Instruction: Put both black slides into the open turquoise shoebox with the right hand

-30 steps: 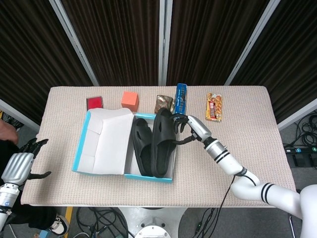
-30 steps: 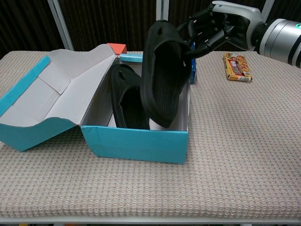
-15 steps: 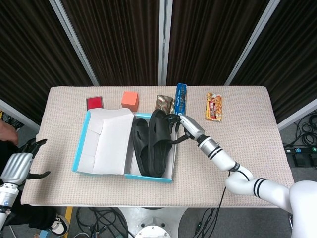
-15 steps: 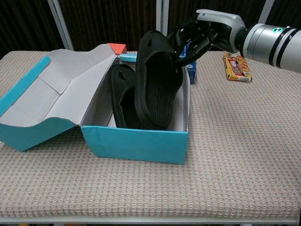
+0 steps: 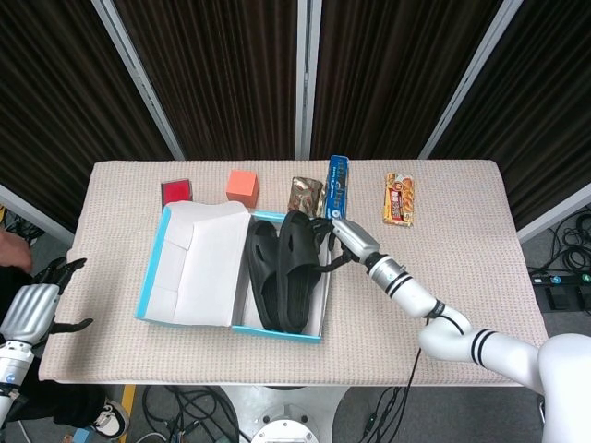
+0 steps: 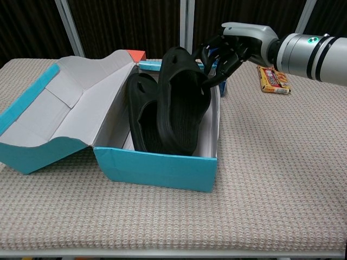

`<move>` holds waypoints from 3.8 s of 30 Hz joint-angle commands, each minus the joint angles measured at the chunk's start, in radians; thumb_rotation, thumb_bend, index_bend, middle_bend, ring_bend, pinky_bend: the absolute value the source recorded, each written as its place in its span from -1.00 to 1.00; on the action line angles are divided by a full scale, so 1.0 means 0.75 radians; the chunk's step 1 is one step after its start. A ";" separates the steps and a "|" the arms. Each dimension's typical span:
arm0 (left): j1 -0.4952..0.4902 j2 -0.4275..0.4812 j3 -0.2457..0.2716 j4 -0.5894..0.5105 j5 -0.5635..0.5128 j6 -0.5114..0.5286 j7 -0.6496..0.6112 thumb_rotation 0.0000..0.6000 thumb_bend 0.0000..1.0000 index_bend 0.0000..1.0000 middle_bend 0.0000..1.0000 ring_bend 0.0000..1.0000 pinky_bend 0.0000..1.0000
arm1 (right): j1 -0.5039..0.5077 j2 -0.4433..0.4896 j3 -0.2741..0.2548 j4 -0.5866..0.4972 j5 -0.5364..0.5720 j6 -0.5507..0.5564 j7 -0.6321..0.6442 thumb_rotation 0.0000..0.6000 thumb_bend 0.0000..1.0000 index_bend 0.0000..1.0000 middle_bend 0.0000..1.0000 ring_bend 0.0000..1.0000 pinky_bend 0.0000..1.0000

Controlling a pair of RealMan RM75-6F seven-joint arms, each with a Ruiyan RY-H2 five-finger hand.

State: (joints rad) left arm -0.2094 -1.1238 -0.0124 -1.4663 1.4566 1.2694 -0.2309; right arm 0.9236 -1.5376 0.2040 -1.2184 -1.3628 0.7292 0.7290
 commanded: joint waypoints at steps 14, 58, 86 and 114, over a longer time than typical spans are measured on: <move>-0.003 0.002 -0.002 -0.007 0.002 -0.002 0.005 1.00 -1.00 -0.81 -0.69 -0.92 -0.64 | 0.019 0.004 0.014 -0.006 0.045 -0.064 -0.116 1.00 -0.83 0.33 0.25 -0.15 0.08; -0.007 -0.002 0.002 -0.009 0.007 -0.012 0.002 1.00 -1.00 -0.81 -0.69 -0.92 -0.64 | 0.005 0.237 0.034 -0.244 -0.035 -0.106 0.082 1.00 -1.00 -0.75 -0.68 -0.92 -0.38; -0.002 0.008 -0.002 -0.001 -0.003 -0.008 -0.015 1.00 -1.00 -0.81 -0.69 -0.92 -0.64 | 0.083 0.020 -0.062 -0.083 -0.196 -0.064 0.488 1.00 -1.00 -0.75 -0.63 -0.92 -0.38; -0.007 0.007 -0.004 -0.013 0.002 -0.008 0.004 1.00 -1.00 -0.81 -0.69 -0.92 -0.64 | 0.012 0.203 -0.069 -0.218 -0.229 0.143 0.534 1.00 -1.00 -0.75 -0.62 -0.90 -0.38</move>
State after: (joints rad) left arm -0.2139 -1.1182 -0.0152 -1.4752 1.4581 1.2637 -0.2288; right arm 0.9503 -1.4171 0.1538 -1.3533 -1.5272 0.8098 1.1405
